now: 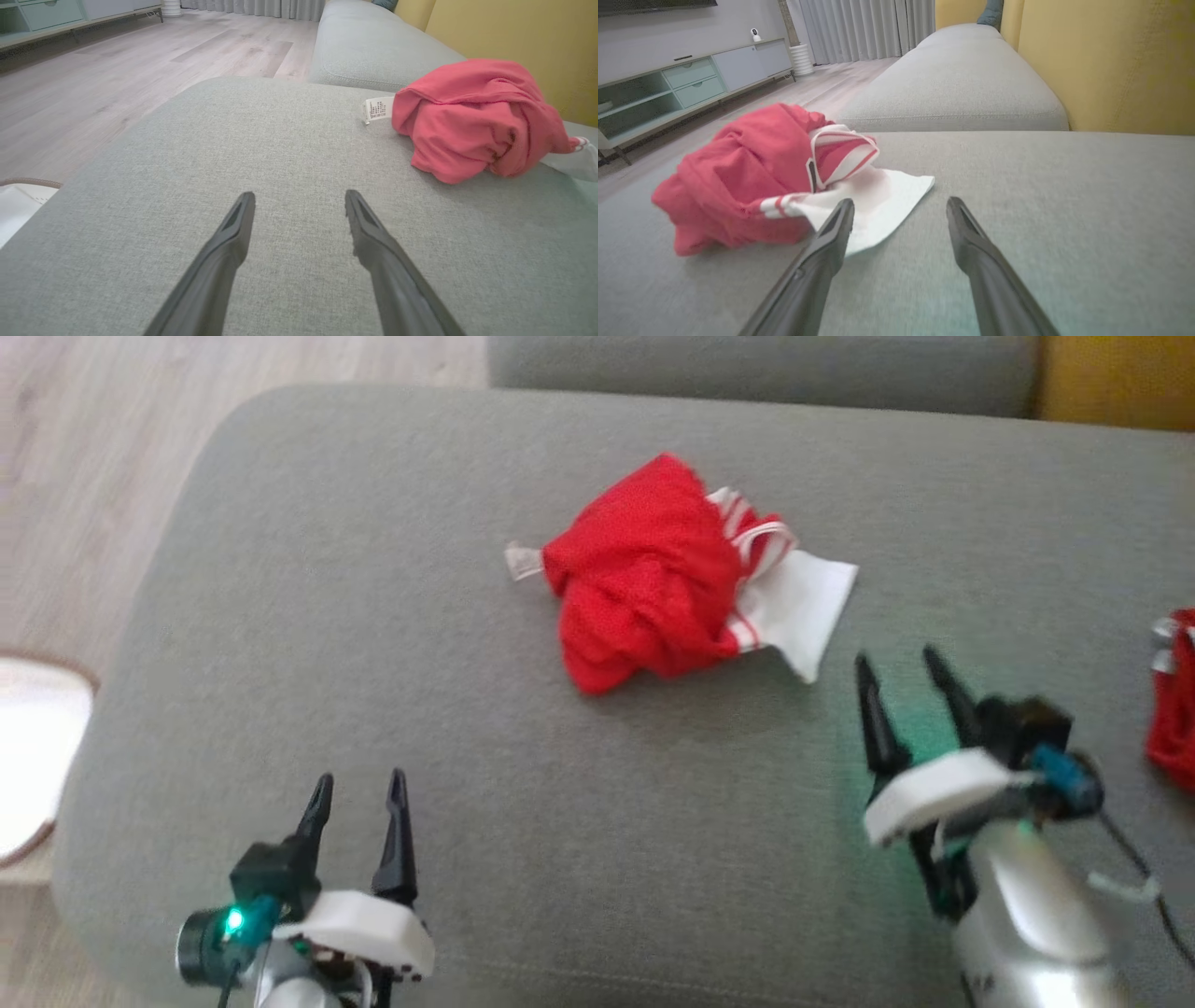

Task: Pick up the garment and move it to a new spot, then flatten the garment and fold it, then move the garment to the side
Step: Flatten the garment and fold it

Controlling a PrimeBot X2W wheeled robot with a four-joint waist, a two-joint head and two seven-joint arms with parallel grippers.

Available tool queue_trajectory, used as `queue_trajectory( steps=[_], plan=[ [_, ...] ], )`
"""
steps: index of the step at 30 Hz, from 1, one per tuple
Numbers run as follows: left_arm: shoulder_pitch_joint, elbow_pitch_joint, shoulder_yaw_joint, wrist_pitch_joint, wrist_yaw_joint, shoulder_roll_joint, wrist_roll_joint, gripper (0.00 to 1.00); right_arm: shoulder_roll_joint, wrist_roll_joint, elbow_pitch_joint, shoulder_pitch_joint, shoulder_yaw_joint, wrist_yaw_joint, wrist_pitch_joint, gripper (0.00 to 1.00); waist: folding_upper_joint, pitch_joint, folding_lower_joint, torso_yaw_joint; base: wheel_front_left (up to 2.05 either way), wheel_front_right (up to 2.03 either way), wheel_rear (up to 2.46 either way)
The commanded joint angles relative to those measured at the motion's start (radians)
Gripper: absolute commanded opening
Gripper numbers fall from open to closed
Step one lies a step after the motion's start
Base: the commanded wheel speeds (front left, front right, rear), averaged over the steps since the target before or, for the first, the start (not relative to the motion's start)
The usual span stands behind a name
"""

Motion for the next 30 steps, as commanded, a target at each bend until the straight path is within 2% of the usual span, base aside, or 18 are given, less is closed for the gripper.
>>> queue_trajectory(
  steps=[1,6,12,16,22,23,24,25,30],
  plan=[
    [-0.045,-0.036,0.022,-0.012,0.002,0.002,-0.008,1.00,0.005,-0.010,-0.013,-0.070,0.004,0.003,-0.006,1.00,0.0000,0.046,0.0000,0.055,0.00,0.00,0.00],
    [-0.073,-0.048,-0.017,-0.012,0.004,0.002,-0.028,1.00,0.005,-0.113,0.090,-0.187,-0.109,0.003,-0.006,1.00,0.0000,0.098,0.0000,0.138,0.00,0.00,0.00],
    [-0.091,-0.061,-0.058,-0.012,0.005,0.002,-0.055,1.00,-0.006,-0.300,0.231,-0.287,-0.317,0.003,0.001,1.00,0.0000,0.139,0.0000,0.205,0.00,0.00,0.00],
    [-0.099,-0.069,-0.076,-0.012,0.007,0.002,-0.065,1.00,-0.008,-0.419,0.283,-0.329,-0.436,0.003,0.024,1.00,0.0000,0.162,0.0000,0.221,0.00,0.00,0.00],
    [-0.114,-0.069,-0.089,-0.012,0.013,0.002,-0.073,1.00,-0.002,-0.518,0.332,-0.365,-0.526,0.003,0.048,1.00,0.0000,0.176,0.0000,0.219,0.00,0.00,0.00],
    [-0.117,-0.068,-0.091,-0.012,0.013,0.002,-0.074,1.00,0.000,-0.525,0.348,-0.371,-0.533,0.003,0.047,0.82,0.0000,0.175,0.0000,0.216,0.00,0.00,0.00],
    [-0.119,-0.065,-0.091,-0.012,0.013,0.002,-0.074,1.00,0.001,-0.530,0.361,-0.377,-0.535,0.003,0.040,0.17,0.0000,0.171,0.0000,0.212,0.00,0.00,0.00],
    [-0.119,-0.063,-0.091,-0.012,0.013,0.002,-0.073,1.00,0.002,-0.531,0.372,-0.382,-0.538,0.003,0.031,0.00,0.0000,0.167,0.0000,0.206,0.00,0.00,0.00],
    [-0.111,-0.047,-0.088,-0.012,0.003,0.002,-0.069,1.00,0.004,-0.471,0.402,-0.429,-0.505,0.003,-0.004,0.00,0.0000,0.119,0.0000,0.170,0.00,0.00,0.00]
  ],
)
